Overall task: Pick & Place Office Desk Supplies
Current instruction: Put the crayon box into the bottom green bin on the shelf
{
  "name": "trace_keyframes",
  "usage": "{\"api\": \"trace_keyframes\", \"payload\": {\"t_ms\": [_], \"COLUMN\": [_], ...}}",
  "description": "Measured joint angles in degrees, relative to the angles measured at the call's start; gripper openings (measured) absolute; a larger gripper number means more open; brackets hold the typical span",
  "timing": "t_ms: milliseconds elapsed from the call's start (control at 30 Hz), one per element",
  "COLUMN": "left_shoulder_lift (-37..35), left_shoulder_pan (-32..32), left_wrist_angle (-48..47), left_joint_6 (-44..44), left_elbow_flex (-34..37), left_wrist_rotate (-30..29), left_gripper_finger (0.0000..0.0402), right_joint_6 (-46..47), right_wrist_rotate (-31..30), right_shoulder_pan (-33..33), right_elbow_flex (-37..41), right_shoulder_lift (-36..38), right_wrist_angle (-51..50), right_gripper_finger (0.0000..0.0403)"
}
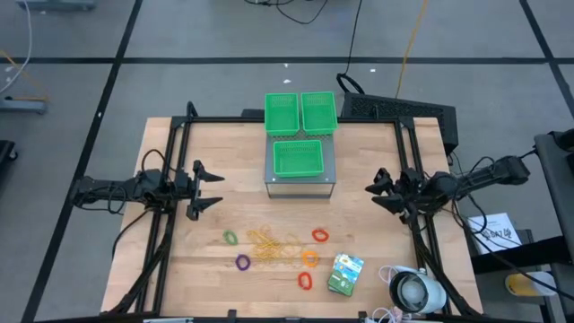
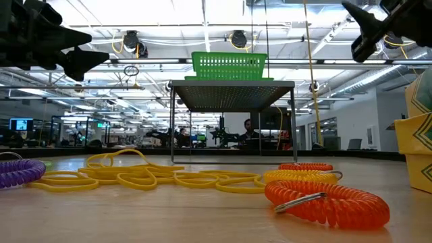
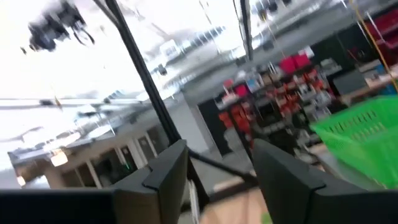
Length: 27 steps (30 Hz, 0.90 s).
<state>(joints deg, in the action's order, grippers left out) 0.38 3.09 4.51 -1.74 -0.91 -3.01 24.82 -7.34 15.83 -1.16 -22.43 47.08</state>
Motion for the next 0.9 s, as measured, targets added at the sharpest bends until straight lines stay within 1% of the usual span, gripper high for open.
{"api": "trace_keyframes", "payload": {"t_ms": [67,133,200,267,333,500,600,667,800,900], "left_shoulder_lift": [0.0,0.0,0.0,-0.01,-0.02,0.0,0.0,0.0,0.0,0.0], "left_shoulder_pan": [0.0,0.0,0.0,0.0,0.0,0.0,0.0,0.0,0.0,0.0], "left_wrist_angle": [0.0,0.0,0.0,0.0,0.04,0.0,0.03,0.02,0.02,0.02], "left_joint_6": [0.0,0.0,-0.02,0.0,0.0,0.0,0.0,0.0,0.0,0.0], "left_elbow_flex": [0.0,0.0,0.0,0.0,0.0,0.0,0.0,0.0,0.0,0.0], "left_wrist_rotate": [0.0,0.0,0.0,0.0,0.0,0.0,0.0,0.0,0.0,0.0], "left_gripper_finger": [0.031,0.031,0.031,0.031,0.031,0.031,0.031,0.031,0.031,0.031], "right_joint_6": [0.02,0.01,0.02,0.41,2.22,12.17,18.91,23.27,31.55,35.27], "right_wrist_rotate": [0.43,1.72,3.27,4.45,4.68,4.92,8.6,12.36,20.15,22.47], "right_shoulder_pan": [0.95,2.18,3.73,5.15,6.3,8.42,9.35,9.77,9.91,10.63], "right_elbow_flex": [-1.11,-3.16,-5.62,-10.71,-16.85,-33.42,-40.13,-41.16,-41.35,-41.3], "right_shoulder_lift": [-3.96,-8.1,-12.57,-17.26,-21.27,-31.07,-35.66,-38.13,-40.95,-42.92], "right_wrist_angle": [3.54,3.88,0.41,-3.41,-11.93,-43.79,-57.17,-60.3,-60.67,-63.69], "right_gripper_finger": [0.0216,0.0247,0.0274,0.0293,0.0301,0.0295,0.0285,0.028,0.0272,0.0268]}}
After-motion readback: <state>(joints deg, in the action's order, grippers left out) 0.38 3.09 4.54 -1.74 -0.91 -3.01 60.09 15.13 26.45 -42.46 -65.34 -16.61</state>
